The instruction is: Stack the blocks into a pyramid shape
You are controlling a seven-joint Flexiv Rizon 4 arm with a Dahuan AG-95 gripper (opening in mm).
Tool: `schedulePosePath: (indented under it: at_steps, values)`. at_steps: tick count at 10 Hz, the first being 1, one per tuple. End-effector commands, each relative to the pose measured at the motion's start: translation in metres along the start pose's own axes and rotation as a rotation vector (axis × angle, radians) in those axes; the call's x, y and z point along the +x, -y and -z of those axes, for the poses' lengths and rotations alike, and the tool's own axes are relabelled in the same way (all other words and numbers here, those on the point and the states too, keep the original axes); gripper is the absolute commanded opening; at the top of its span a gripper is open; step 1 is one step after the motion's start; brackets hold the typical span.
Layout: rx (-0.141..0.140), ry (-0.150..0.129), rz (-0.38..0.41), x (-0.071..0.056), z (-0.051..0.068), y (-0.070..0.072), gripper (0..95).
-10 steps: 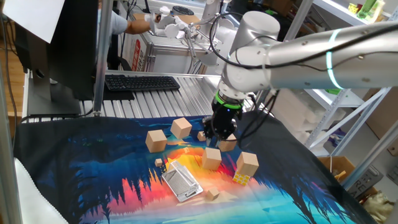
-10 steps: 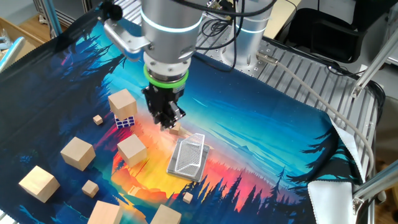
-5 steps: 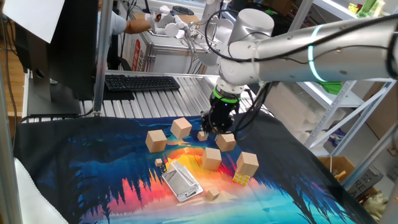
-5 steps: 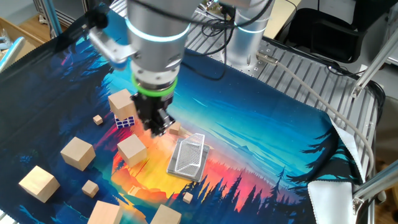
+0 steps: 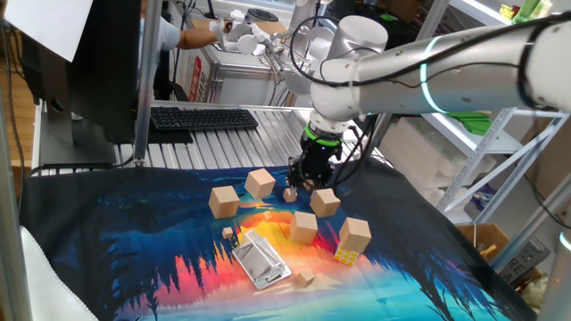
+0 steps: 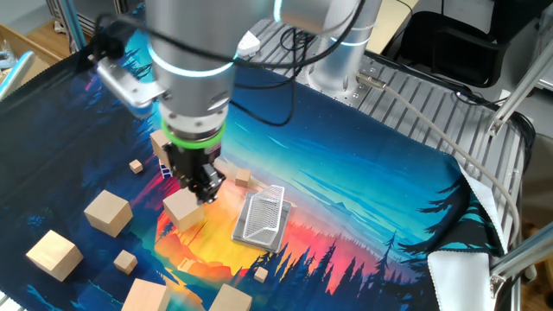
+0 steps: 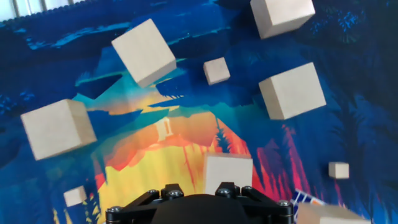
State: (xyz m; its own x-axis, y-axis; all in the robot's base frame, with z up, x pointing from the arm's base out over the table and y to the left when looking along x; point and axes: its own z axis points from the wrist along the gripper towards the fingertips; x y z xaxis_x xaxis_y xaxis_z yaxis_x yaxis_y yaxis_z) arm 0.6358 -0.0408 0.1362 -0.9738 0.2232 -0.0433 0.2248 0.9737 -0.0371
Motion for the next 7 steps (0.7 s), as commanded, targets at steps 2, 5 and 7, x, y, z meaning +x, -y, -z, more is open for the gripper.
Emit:
schedulePosePath:
  at_steps: [2, 5, 7]
  values:
    - [-0.007, 0.006, 0.02, 0.001, -0.017, 0.01, 38.0]
    - [0.0, 0.006, 0.045, 0.001, -0.025, 0.013, 38.0]
    - [0.003, 0.008, 0.051, 0.002, -0.031, 0.016, 57.0]
